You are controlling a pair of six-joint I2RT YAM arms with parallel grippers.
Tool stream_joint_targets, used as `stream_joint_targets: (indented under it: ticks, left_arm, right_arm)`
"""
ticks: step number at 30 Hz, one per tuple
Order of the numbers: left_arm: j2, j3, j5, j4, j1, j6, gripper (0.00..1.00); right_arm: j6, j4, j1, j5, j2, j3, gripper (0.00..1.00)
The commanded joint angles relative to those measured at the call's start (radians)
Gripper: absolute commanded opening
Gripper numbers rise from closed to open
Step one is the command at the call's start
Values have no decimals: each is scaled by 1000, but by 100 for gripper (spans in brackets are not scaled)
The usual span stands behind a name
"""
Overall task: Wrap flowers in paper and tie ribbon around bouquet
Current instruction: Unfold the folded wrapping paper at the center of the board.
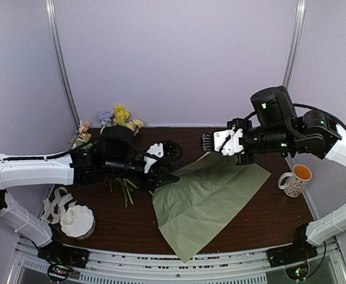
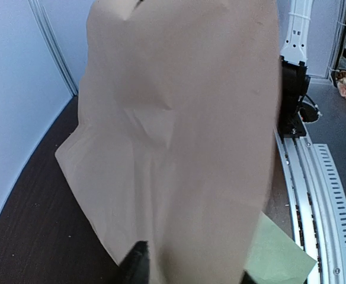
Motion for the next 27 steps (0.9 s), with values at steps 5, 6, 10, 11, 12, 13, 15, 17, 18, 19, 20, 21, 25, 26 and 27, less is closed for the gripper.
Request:
stream_joint_targets:
  ticks: [5,6,10,11,12,13,15,17,18,19,20,21,25,26,27]
  left_arm:
    - [-101,-1,-76,30,-1,-64,0]
    - [-111,1,-75,25,5,-75,0]
    - [-150,0,-28,10,25,-91,0]
    - [-162,-5,-27,4,24,-82,0]
    - [-172,-9,-31,-2,24,-71,0]
    - [-181,-13,-40,-12,25,-56,0]
    - [-199,-19,-57,-41,25,-26,0]
    - [-218,-20,-69,-67,25,8,0]
    - [-227,-21,-79,-76,25,20,0]
    - [-237,-22,-84,-86,25,35,0]
    - [-244,-24,-89,-97,25,46,0]
    - [-253,-25,-92,-107,25,56,0]
    - [-274,-33,-87,-124,25,79,0]
    - [-277,-32,-98,-128,26,79,0]
    - [-279,-31,-115,-134,26,76,0]
  right_arm:
    - [69,82,0,150,-12,10,35]
    - [77,104,-12,131,-23,-9,43]
    - [80,138,-97,-59,-75,-93,74]
    - [46,174,-104,-74,-94,-147,76]
    - [20,206,-105,-82,-116,-190,79]
    - [9,238,-110,-89,-137,-233,80]
    - [26,271,-147,-123,-163,-276,81]
    - [54,261,-208,-176,-165,-285,79]
    - [62,258,-240,-198,-164,-291,76]
    - [64,260,-262,-214,-162,-301,73]
    - [64,268,-280,-225,-160,-312,70]
    - [64,279,-292,-232,-158,-326,67]
    - [81,352,-306,-184,-133,-360,44]
    - [96,353,-310,-184,-126,-349,36]
    - [108,336,-319,-205,-121,-333,27]
